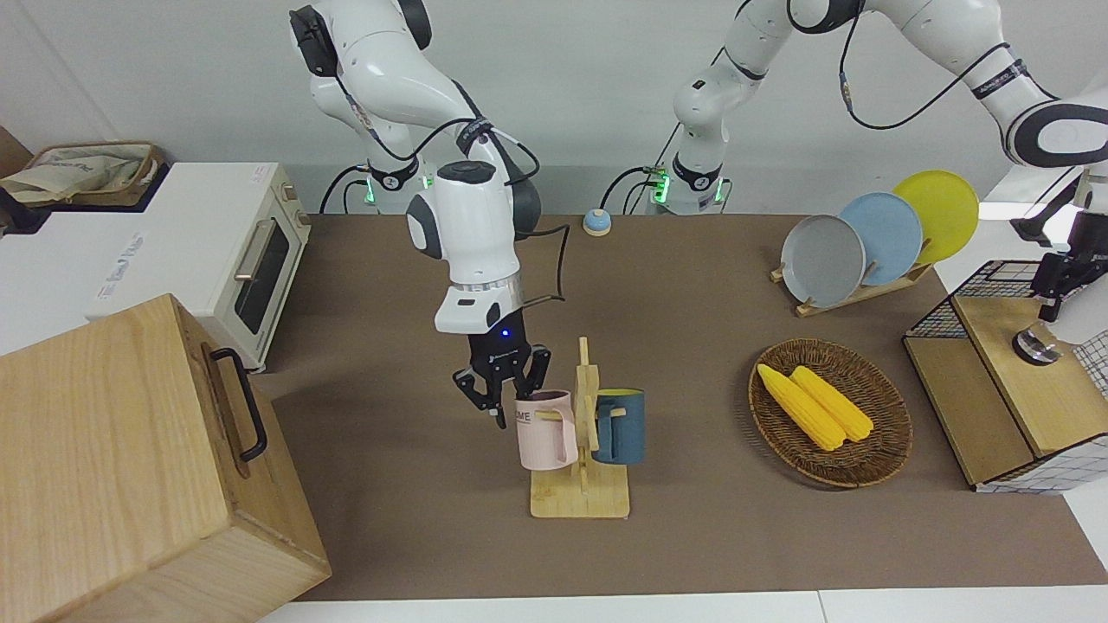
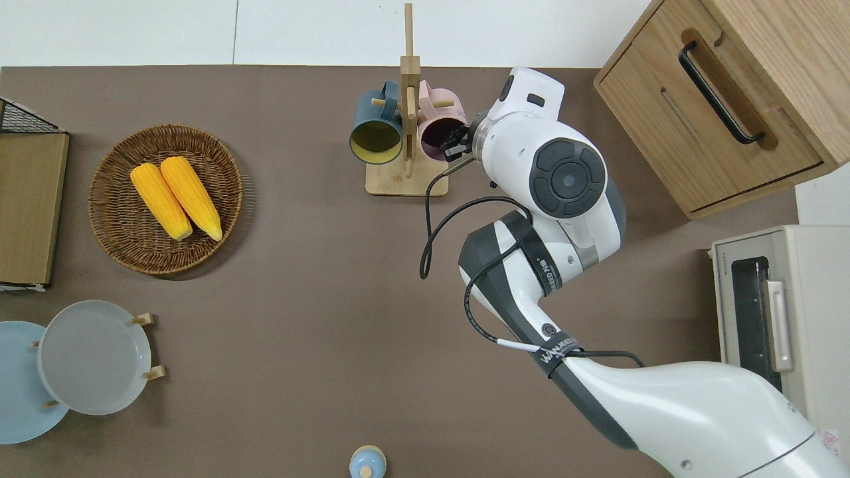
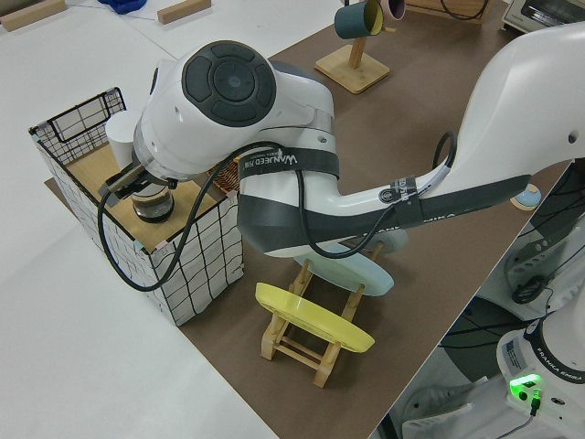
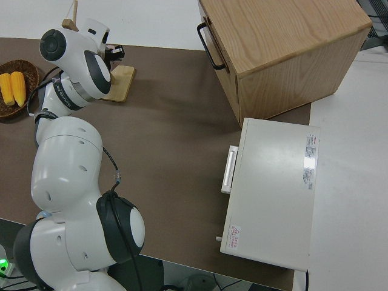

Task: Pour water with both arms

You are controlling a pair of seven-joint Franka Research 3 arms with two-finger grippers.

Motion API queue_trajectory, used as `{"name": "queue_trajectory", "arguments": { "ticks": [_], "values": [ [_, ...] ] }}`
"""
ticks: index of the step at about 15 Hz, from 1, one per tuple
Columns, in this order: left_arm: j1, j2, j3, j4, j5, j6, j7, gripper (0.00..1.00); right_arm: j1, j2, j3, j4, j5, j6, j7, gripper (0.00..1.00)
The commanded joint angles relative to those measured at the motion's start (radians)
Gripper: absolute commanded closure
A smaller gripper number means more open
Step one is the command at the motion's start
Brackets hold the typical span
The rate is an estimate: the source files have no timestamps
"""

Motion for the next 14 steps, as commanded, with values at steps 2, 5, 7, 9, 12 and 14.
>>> {"name": "queue_trajectory", "arguments": {
  "ticks": [2, 5, 7, 9, 12, 14],
  "values": [
    [-0.008, -0.006, -0.007, -0.020, -0.028, 0.054, 0.066, 0.00, -0.011, 0.026, 0.010, 0.033, -0.024, 0.024, 0.002, 0.800],
    [-0.008, -0.005, -0.013, -0.018, -0.064, 0.068, 0.074, 0.03, -0.011, 0.026, 0.010, 0.033, -0.022, 0.029, 0.002, 0.860],
    [-0.001, 0.000, -0.013, -0.020, -0.078, 0.068, 0.088, 0.19, -0.011, 0.026, 0.010, 0.033, -0.022, 0.030, 0.002, 0.886],
    [-0.007, 0.015, -0.013, -0.018, -0.124, 0.071, 0.089, 0.38, -0.011, 0.026, 0.010, 0.033, -0.022, 0.030, 0.002, 0.898],
    [-0.009, 0.032, -0.014, -0.018, -0.127, 0.091, 0.101, 0.40, -0.009, 0.025, 0.010, 0.033, -0.024, 0.029, 0.002, 1.000],
    [-0.009, 0.032, -0.014, -0.014, -0.126, 0.091, 0.102, 0.68, -0.012, 0.020, 0.010, 0.034, -0.022, 0.029, 0.001, 1.000]
  ]
}}
